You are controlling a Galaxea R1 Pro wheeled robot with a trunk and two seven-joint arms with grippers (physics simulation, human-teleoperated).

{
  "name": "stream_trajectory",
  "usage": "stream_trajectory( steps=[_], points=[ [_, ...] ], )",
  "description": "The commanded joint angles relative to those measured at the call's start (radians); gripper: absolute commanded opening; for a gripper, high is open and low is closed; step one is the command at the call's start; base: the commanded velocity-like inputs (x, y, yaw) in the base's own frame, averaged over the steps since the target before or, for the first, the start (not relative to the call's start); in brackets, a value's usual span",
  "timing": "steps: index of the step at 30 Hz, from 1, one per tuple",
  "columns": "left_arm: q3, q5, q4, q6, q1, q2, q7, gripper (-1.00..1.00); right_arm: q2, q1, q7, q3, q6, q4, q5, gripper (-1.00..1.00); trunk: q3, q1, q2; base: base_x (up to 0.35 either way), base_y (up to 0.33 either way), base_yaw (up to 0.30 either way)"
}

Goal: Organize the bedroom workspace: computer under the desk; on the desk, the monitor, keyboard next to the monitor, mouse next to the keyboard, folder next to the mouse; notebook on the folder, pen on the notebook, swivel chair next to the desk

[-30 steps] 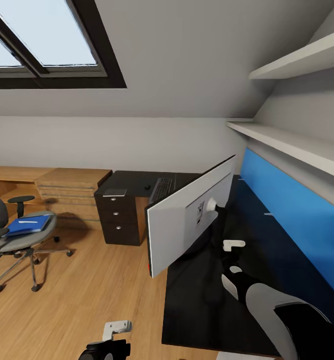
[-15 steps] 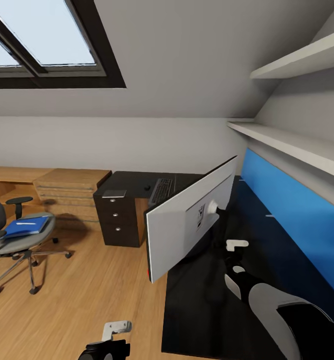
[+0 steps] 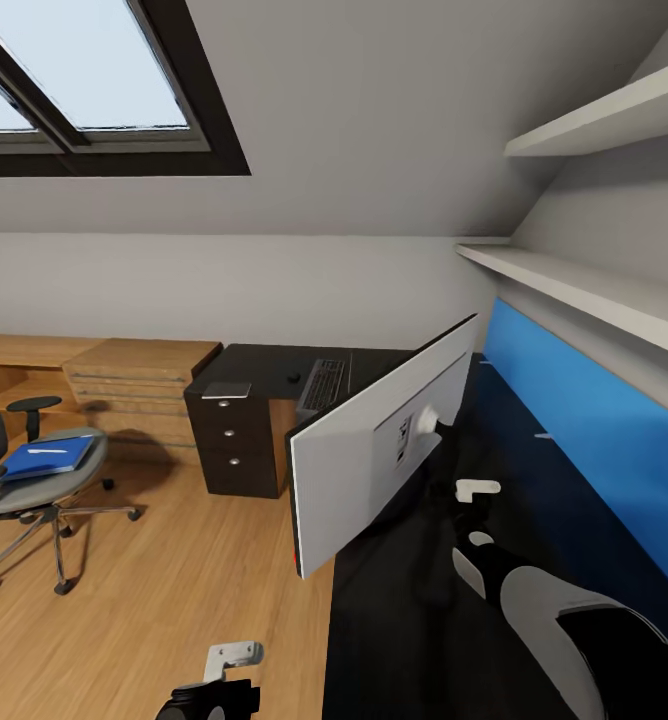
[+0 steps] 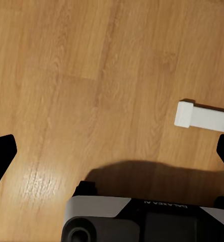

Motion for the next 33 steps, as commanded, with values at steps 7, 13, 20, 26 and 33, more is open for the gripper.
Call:
stream_trajectory(
  steps=[7,13,20,26,33],
  points=[
    [-0.001,0.01,-0.001,0.002,-0.001,0.0,0.01,1.0,0.0,-0.001,-0.003,0.008,-0.003,0.001,-0.008,1.0,-0.001,0.0,-0.001,0.146,0.0,0.0],
    [-0.001,0.01,-0.001,0.002,0.0,0.0,0.01,1.0,-0.001,-0.001,-0.003,0.009,-0.003,0.001,-0.008,1.0,-0.001,0.0,-0.001,0.111,0.0,0.0],
    [-0.001,0.01,-0.001,0.002,-0.001,-0.001,0.01,1.0,-0.001,-0.001,-0.003,0.01,-0.003,0.001,-0.008,1.0,-0.001,0.0,-0.001,0.022,0.0,0.0],
    [-0.002,0.01,0.0,0.002,-0.001,-0.001,0.01,1.0,-0.001,-0.001,-0.003,0.01,-0.003,0.001,-0.008,1.0,-0.001,0.0,-0.001,0.004,0.0,0.0],
    [-0.002,0.011,0.0,0.002,-0.001,-0.001,0.01,1.0,-0.001,-0.001,-0.003,0.01,-0.003,0.001,-0.008,1.0,-0.001,0.0,-0.001,0.02,0.0,0.0]
  ],
)
